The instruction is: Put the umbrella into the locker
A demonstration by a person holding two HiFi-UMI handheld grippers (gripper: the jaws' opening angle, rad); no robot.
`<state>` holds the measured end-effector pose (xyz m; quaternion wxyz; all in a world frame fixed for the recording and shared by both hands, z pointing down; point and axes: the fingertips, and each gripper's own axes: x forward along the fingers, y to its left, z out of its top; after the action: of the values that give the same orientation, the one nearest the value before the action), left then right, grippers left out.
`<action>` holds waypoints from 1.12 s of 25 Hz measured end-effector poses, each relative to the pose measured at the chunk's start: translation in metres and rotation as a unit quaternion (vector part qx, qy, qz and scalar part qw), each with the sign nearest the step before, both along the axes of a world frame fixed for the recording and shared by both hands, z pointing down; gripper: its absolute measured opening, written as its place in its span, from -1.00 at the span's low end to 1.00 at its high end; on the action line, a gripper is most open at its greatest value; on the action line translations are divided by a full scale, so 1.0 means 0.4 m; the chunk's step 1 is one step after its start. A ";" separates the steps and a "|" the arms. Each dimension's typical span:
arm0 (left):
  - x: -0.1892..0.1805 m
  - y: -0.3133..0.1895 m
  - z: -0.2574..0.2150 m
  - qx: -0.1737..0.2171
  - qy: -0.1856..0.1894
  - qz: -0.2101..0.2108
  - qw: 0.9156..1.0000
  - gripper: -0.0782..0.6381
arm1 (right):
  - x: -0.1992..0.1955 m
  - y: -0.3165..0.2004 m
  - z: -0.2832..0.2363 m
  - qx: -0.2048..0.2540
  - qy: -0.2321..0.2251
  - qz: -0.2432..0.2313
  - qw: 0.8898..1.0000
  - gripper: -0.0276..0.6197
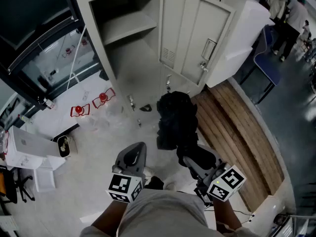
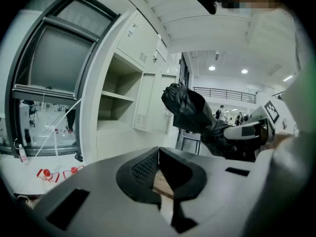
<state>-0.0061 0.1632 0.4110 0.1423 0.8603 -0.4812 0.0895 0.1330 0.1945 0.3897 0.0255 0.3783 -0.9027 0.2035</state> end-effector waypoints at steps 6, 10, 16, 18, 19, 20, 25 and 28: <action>0.073 0.221 0.005 -0.025 0.004 -0.012 1.000 -0.73 | 0.054 0.191 0.000 -0.014 -0.001 -0.022 1.000 -0.32; 0.082 0.294 -0.010 -0.022 0.000 -0.015 1.000 -0.73 | 0.036 0.267 -0.003 -0.012 0.003 -0.039 0.999 -0.33; 0.067 0.310 -0.042 -0.002 -0.003 -0.011 1.000 -0.73 | 0.000 0.299 -0.006 -0.023 -0.038 -0.042 0.998 -0.32; 0.054 0.310 -0.044 0.001 -0.002 -0.012 1.000 -0.73 | -0.010 0.300 0.000 -0.017 -0.022 -0.041 0.999 -0.32; 0.049 0.309 -0.043 0.000 -0.002 -0.012 1.000 -0.73 | -0.015 0.300 0.004 -0.016 -0.015 -0.041 0.999 -0.32; 0.045 0.308 -0.042 0.000 -0.002 -0.011 1.000 -0.73 | -0.019 0.299 0.008 -0.017 -0.010 -0.039 0.999 -0.32; 0.019 0.289 -0.041 -0.001 0.000 0.001 1.000 -0.73 | -0.046 0.282 0.025 -0.022 0.000 -0.026 0.999 -0.32; -0.009 0.269 -0.039 -0.006 0.002 0.007 1.000 -0.73 | -0.074 0.260 0.024 -0.023 -0.002 -0.021 1.000 -0.32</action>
<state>-0.0095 0.2707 0.3953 0.1478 0.8629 -0.4746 0.0914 0.1036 0.2986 0.3991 0.0365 0.3583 -0.9056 0.2242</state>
